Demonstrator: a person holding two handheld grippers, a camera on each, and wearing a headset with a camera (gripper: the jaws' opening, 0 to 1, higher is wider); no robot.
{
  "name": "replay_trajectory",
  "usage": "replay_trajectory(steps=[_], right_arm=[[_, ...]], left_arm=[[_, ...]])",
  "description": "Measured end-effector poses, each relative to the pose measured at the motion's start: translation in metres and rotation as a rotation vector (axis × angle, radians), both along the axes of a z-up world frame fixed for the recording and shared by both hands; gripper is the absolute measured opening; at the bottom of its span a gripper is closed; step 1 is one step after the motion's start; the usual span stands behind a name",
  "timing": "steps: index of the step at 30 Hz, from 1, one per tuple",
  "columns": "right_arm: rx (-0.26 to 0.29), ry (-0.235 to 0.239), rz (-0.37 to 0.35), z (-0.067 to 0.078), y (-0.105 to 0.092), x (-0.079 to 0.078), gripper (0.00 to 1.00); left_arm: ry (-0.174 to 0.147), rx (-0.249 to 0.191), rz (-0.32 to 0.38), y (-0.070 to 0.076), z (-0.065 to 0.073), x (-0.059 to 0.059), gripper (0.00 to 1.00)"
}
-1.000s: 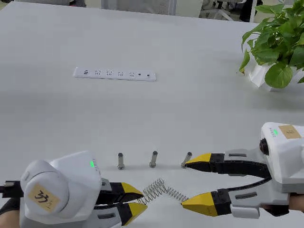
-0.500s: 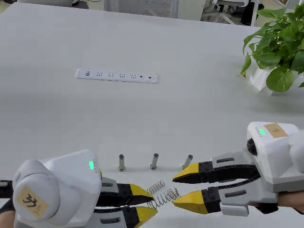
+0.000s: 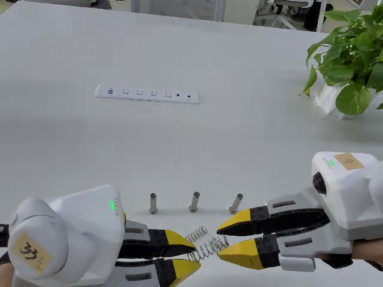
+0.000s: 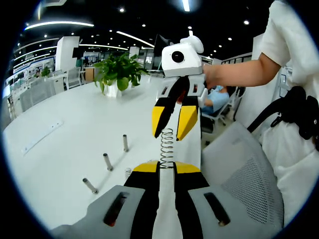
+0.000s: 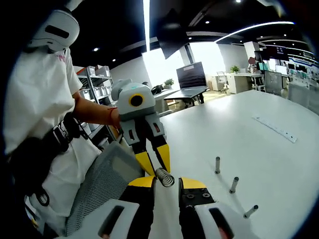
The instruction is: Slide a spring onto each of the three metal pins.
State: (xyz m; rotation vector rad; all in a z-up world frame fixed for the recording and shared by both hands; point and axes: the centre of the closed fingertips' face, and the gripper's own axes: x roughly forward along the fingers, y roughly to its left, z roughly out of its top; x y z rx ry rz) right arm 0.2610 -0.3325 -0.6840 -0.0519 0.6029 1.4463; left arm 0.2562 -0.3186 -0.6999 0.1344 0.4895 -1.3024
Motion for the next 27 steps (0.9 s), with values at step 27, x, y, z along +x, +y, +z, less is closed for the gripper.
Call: replay_trajectory(steps=[27], right_arm=[[0.264, 0.177, -0.185, 0.026, 0.002, 0.014, 0.07]], left_arm=[[0.025, -0.104, 0.051, -0.003, 0.019, 0.01, 0.06]])
